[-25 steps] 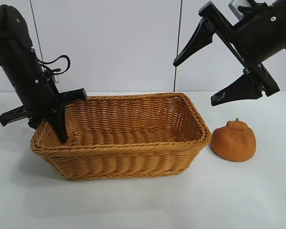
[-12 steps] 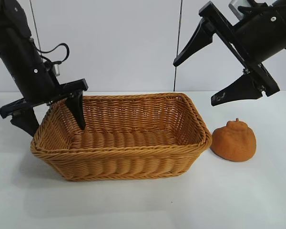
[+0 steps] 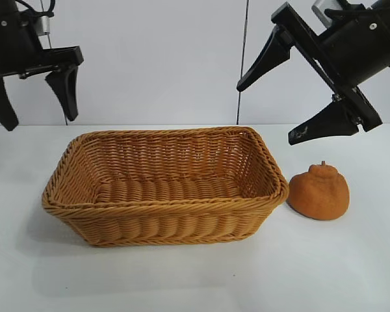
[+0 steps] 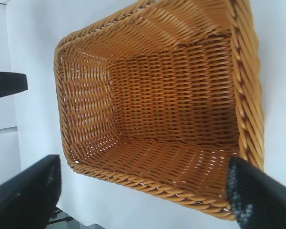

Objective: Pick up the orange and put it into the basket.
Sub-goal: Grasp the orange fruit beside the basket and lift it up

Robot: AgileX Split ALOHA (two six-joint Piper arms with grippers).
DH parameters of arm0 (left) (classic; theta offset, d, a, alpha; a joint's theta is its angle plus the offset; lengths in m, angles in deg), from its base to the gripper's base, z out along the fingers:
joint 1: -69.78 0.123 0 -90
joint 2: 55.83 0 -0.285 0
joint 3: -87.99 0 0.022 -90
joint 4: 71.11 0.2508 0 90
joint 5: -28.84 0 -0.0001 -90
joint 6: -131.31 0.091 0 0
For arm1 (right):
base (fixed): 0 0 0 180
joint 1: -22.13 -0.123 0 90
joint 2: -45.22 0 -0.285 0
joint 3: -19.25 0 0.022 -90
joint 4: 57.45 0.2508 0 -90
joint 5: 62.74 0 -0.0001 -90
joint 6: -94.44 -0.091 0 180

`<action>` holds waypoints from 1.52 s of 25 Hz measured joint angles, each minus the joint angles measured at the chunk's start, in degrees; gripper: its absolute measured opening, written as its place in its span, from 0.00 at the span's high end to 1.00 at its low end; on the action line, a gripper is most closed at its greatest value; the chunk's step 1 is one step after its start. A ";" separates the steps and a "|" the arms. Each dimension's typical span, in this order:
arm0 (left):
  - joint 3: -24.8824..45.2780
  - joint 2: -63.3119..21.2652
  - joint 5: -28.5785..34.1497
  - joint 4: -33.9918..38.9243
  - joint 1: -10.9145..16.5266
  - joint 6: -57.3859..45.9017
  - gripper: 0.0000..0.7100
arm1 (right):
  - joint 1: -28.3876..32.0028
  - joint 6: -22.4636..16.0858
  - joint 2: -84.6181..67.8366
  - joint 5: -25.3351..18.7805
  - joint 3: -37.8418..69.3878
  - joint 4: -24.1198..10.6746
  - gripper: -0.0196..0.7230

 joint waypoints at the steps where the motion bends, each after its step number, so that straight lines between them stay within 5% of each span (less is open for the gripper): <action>1: -0.05 0.00 0.69 1.29 0.78 0.00 0.12 | 0.00 0.00 0.00 0.00 0.00 -0.05 0.11; 11: 0.44 -0.76 2.24 5.70 2.76 0.00 0.12 | 0.00 0.00 0.00 0.00 0.00 -0.36 0.11; 16: 4.53 -7.56 2.25 5.50 2.76 0.61 0.12 | 0.00 0.00 0.00 0.00 0.00 -0.41 0.11; 38: 57.70 -69.58 -0.86 6.73 2.76 2.12 0.13 | 0.00 0.00 0.00 -1.06 0.00 -0.46 0.11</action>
